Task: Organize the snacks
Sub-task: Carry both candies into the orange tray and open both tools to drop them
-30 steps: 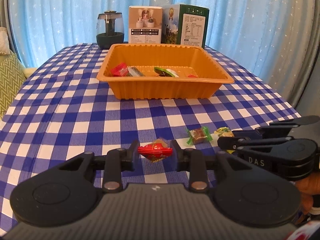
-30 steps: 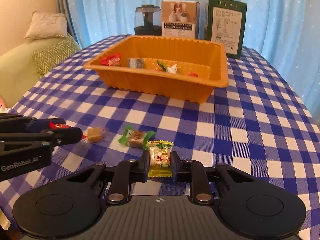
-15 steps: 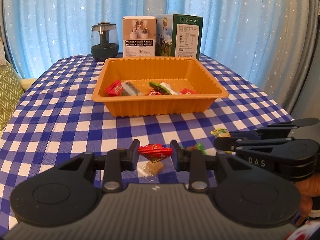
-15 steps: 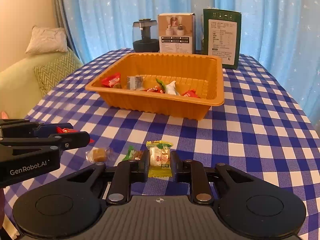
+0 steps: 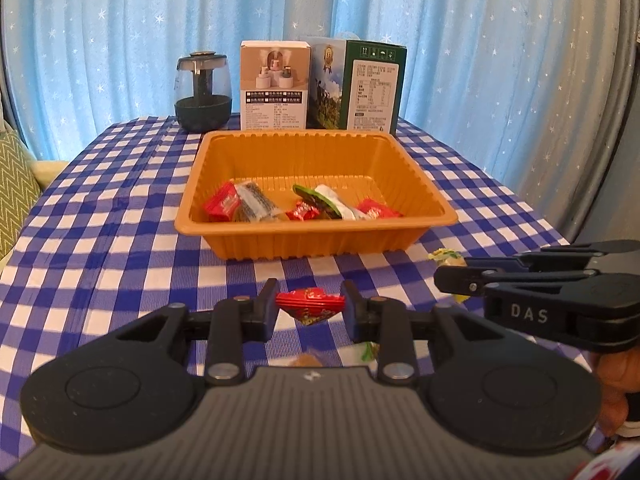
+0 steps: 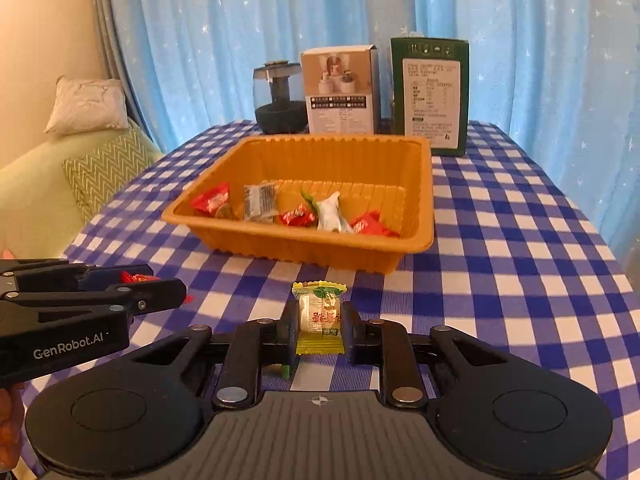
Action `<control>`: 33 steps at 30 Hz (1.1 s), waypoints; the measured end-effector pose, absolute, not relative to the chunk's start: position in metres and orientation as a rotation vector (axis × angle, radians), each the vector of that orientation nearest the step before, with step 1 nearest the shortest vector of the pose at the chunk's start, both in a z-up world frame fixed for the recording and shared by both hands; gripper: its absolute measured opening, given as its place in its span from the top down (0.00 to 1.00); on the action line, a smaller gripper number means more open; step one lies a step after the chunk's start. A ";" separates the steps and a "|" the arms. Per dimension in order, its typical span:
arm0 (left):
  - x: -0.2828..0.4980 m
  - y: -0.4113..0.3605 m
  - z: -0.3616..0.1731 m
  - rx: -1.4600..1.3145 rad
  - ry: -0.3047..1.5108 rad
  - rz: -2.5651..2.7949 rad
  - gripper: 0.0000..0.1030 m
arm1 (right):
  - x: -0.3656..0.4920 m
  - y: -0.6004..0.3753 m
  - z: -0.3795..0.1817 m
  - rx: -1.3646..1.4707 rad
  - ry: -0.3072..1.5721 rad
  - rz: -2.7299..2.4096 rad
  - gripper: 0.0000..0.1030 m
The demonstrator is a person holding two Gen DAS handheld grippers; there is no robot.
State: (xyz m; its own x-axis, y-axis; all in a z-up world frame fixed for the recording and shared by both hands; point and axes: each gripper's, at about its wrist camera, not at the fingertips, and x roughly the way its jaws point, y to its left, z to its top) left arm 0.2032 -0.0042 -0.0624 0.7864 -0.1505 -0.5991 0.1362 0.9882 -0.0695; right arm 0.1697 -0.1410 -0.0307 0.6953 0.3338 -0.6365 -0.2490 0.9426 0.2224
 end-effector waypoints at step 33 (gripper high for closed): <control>0.352 0.012 -0.055 -0.033 0.632 -0.176 0.72 | 0.291 -0.159 -0.025 0.227 0.689 0.271 0.79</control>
